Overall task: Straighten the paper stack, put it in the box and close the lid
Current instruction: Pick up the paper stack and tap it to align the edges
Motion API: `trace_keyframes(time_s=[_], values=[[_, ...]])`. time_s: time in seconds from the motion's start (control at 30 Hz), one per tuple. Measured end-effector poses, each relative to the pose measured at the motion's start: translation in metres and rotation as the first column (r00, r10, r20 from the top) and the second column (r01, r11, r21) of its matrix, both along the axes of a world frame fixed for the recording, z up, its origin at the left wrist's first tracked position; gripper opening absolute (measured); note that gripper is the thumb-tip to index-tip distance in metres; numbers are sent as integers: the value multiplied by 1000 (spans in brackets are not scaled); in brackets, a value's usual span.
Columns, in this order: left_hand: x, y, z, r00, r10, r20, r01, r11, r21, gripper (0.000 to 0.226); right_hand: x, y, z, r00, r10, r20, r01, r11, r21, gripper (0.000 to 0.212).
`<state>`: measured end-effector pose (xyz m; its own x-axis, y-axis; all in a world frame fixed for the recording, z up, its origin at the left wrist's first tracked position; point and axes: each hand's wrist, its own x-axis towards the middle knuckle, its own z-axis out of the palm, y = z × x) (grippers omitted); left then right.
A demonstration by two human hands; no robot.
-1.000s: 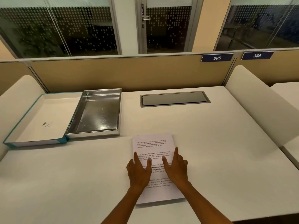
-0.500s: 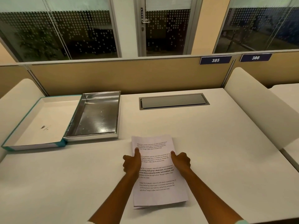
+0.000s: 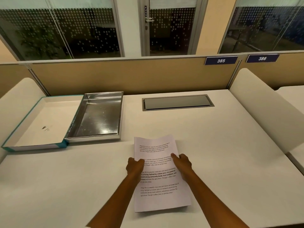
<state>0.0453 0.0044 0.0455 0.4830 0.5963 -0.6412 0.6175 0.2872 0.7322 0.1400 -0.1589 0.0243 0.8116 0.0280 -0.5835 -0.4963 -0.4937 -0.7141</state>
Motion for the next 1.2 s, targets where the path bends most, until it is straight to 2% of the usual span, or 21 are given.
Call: trace_keyframes(time_s=[0.1, 0.2, 0.33, 0.47, 0.53, 0.63, 0.77, 0.97, 1.07, 1.2], values=[[-2, 4, -1, 999, -34, -19, 35, 997, 67, 24, -4, -3, -3, 999, -23, 23, 23, 999, 28, 22], [-3, 9, 0, 999, -49, -5, 49, 996, 71, 17, -7, -6, -2, 999, -40, 24, 39, 998, 50, 19], [-7, 15, -2, 1000, -12, 16, 11, 998, 59, 23, -4, -10, 1, 999, -49, 17, 48, 997, 53, 26], [-10, 21, 2, 997, 74, 37, -74, 997, 0, 49, -1, -10, 5, 998, -41, 42, 39, 998, 51, 18], [-10, 24, 5, 995, 81, 57, -81, 997, -9, 37, 0, -9, 11, 997, -48, 62, 43, 996, 76, 21], [-9, 29, 16, 987, 75, 141, -74, 997, -11, 30, 4, -6, 26, 992, -51, 113, 37, 991, 126, 28], [-1, 33, 41, 945, 109, 310, -123, 992, 28, 34, 5, 1, 51, 952, -77, 297, 16, 979, 204, 27], [-9, 30, 63, 820, -14, 572, -157, 956, 248, 29, -7, 2, 65, 833, -148, 533, -62, 933, 355, 24], [-19, 28, 58, 783, -53, 619, -150, 951, 271, 26, -18, 0, 56, 819, -169, 548, -68, 920, 386, 25], [-27, 23, 49, 789, -105, 606, -120, 940, 319, 23, -30, -2, 48, 806, -162, 569, -81, 922, 378, 20]])
